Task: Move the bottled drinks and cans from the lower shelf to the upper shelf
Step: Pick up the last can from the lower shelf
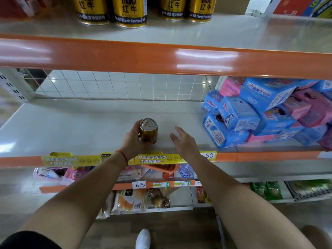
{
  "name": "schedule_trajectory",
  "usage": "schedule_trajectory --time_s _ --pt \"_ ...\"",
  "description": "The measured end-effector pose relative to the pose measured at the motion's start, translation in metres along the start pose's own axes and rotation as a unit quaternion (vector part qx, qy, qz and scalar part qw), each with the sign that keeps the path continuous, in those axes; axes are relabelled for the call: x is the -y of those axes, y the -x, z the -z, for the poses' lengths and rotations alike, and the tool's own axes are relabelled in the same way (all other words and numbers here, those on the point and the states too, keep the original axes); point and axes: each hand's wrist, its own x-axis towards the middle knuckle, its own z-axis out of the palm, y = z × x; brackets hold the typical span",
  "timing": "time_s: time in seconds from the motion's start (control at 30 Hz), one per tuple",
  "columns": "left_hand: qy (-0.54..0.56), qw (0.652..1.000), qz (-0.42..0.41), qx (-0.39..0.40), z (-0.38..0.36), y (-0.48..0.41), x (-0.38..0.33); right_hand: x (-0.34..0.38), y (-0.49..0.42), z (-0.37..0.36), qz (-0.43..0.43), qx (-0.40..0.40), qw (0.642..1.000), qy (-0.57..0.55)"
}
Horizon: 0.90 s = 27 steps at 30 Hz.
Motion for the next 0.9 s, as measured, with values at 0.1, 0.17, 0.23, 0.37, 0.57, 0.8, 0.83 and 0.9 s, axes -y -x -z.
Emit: schedule_trajectory --time_s 0.1,0.17,0.23,0.37,0.57,0.8,0.83,0.9 --pt "-0.024 0.999 0.013 -0.022 -0.003 0.000 -0.006 0.000 0.000 -0.001 -0.002 -0.001 1.000 0.008" --pt "-0.025 0.999 0.018 -0.032 -0.006 0.000 -0.003 0.000 -0.001 -0.002 0.000 0.001 1.000 0.012" --pt "-0.029 0.999 0.006 -0.021 -0.005 0.000 0.002 -0.001 -0.001 -0.003 -0.001 0.004 1.000 0.016" --pt "-0.042 0.999 -0.001 0.008 0.008 0.000 0.009 -0.002 0.001 -0.006 -0.011 0.007 1.000 0.014" --pt "-0.059 0.998 0.001 -0.017 0.008 0.003 0.009 0.000 0.002 -0.006 -0.015 0.007 1.000 0.014" --pt "-0.043 0.998 0.034 -0.013 -0.001 -0.001 0.004 0.004 0.000 -0.003 -0.018 0.002 1.000 0.008" --pt "-0.044 0.998 0.041 -0.023 -0.002 -0.001 0.005 0.004 0.000 -0.003 -0.018 0.001 1.000 0.007" --pt "-0.051 0.997 0.047 -0.028 -0.004 -0.001 0.004 0.005 0.001 -0.004 -0.019 0.000 1.000 0.006"
